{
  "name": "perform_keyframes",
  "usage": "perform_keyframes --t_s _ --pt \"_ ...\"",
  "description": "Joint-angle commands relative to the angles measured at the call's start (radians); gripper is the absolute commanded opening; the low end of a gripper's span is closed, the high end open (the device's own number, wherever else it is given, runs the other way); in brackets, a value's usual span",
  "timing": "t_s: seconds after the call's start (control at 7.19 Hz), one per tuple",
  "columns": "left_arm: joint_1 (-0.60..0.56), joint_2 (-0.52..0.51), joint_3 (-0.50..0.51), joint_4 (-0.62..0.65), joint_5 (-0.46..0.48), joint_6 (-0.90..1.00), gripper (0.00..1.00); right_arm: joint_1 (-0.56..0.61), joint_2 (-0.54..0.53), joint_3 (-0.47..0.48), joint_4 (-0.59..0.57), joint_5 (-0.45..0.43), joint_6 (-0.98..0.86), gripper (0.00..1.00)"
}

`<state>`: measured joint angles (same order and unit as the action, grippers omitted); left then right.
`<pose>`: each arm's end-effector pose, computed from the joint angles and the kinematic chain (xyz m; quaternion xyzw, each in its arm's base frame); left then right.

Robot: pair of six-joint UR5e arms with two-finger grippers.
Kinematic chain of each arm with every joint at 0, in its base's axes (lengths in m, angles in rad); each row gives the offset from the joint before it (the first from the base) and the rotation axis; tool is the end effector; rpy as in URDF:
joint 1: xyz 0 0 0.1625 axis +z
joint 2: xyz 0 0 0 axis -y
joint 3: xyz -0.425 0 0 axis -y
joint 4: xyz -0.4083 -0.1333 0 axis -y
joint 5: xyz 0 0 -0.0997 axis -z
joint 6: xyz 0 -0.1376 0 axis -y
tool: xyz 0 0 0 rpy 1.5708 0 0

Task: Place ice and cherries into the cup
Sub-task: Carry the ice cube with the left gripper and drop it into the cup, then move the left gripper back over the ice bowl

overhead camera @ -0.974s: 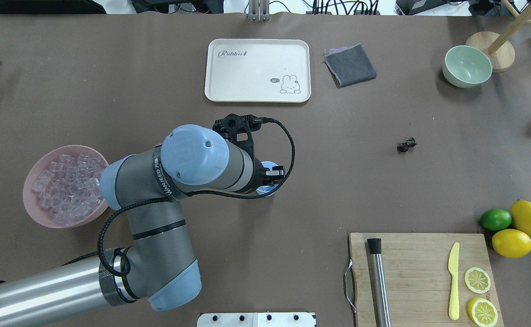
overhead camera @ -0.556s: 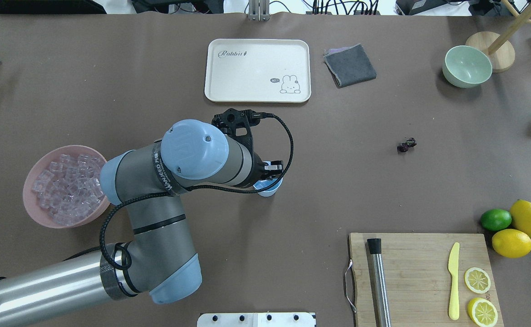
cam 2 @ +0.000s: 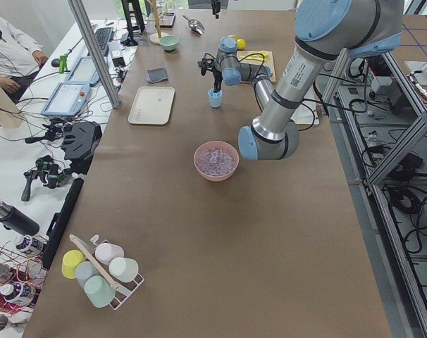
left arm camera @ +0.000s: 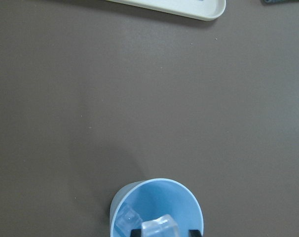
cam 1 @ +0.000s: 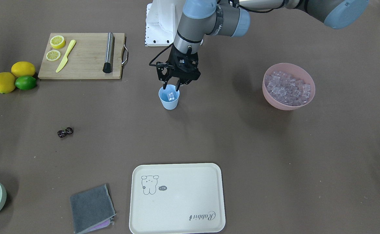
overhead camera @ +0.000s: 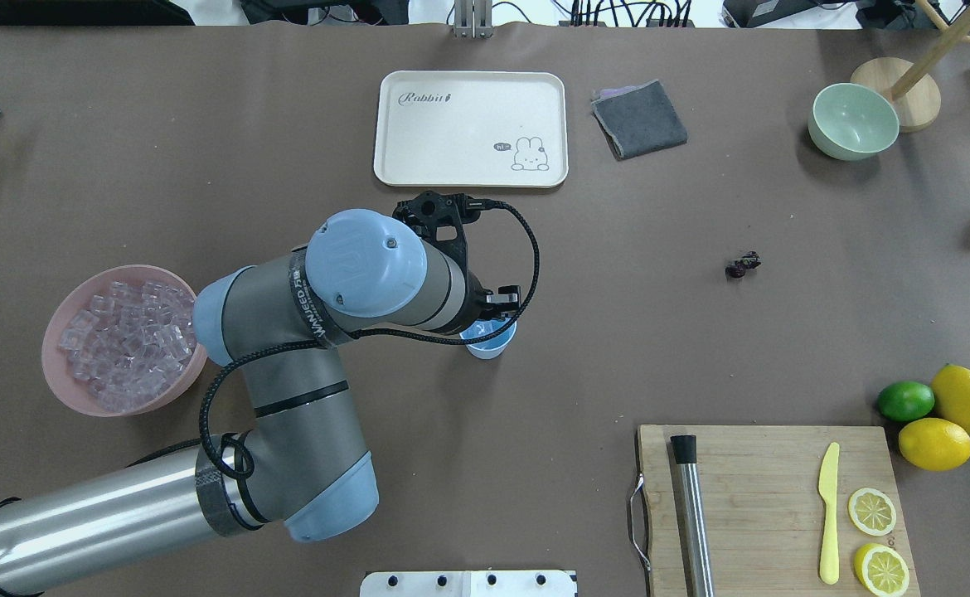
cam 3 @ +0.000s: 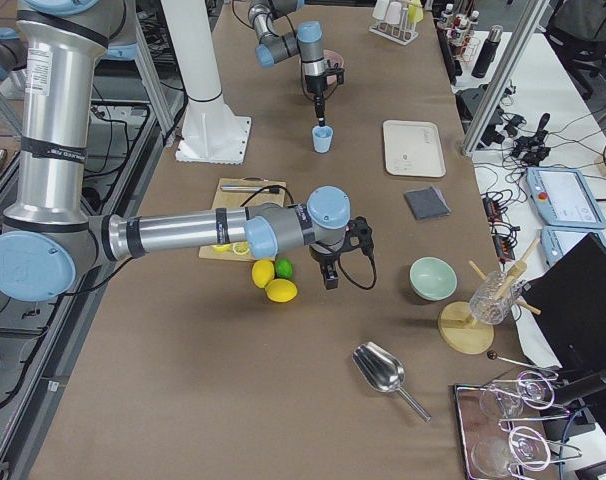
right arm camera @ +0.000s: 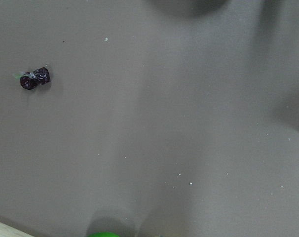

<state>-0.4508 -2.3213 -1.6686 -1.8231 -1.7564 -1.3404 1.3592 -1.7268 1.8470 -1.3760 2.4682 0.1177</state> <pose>0.6061 -0.4132 0.1394 0.0995 0.5172 -0.0452 0.8489 -0.0716 -0.4558 0.5841 0.0692 -0.4458 -0.1097 0.8857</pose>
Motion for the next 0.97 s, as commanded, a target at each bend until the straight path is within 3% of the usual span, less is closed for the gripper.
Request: perform_keyframes --t_s 0.0,0.14,0.42,0.7,0.83 --pt "-0.031 -0.006 -0.003 0.005 -0.008 0.02 0.81 0.0 0.0 0.0 0.0 0.0 0.0 0.99" --pt "-0.087 0.023 -0.054 0.036 -0.049 0.042 0.81 0.0 0.0 0.0 0.0 0.0 0.0 0.99" --pt "-0.144 0.232 -0.308 0.181 -0.094 0.294 0.81 0.0 0.0 -0.003 0.0 0.0 0.0 0.99" --pt "-0.201 0.426 -0.393 0.153 -0.098 0.447 0.81 0.0 0.004 -0.006 0.0 -0.002 0.002 0.99" --pt "-0.229 0.562 -0.433 0.068 -0.1 0.493 0.81 0.0 0.004 -0.003 0.0 0.0 0.0 0.99"
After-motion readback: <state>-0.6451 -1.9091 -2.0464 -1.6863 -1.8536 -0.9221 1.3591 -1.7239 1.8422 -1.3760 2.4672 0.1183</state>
